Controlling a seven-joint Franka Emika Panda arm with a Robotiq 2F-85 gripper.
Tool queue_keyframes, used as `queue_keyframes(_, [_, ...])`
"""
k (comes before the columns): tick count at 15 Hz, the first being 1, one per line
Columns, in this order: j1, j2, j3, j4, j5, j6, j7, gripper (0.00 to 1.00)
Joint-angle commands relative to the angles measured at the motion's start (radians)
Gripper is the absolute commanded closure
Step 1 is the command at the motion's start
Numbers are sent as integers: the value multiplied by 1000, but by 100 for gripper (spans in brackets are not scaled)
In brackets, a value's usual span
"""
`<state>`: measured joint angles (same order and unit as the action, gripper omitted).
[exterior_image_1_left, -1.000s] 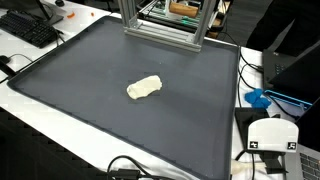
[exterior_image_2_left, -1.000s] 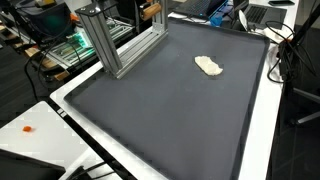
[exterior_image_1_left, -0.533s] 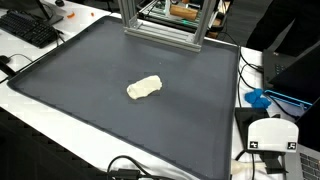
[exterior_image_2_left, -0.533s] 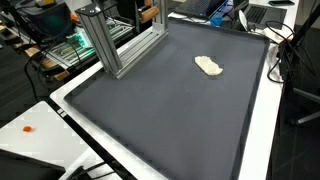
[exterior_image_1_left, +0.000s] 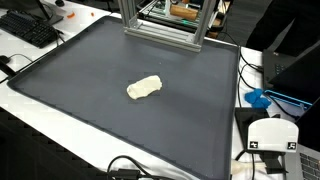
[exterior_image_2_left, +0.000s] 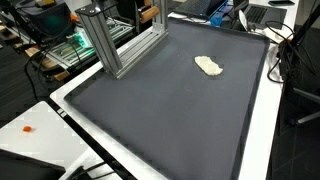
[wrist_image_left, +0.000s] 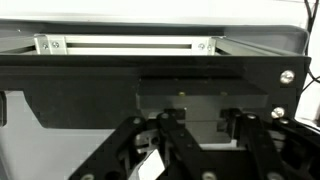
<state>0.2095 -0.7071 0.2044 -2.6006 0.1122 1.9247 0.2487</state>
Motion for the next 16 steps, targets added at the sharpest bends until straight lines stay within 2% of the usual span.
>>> queue_keyframes(1, [-8, -28, -6, -25, 33, 13, -11, 20])
queue_keyframes(4, [-14, -23, -9, -9, 25, 10, -16, 1])
queue_keyframes(13, [-50, 55, -18, 90, 6, 31, -30, 0])
queue_keyframes(16, [-90, 130, 2, 137, -6, 134, 27, 0])
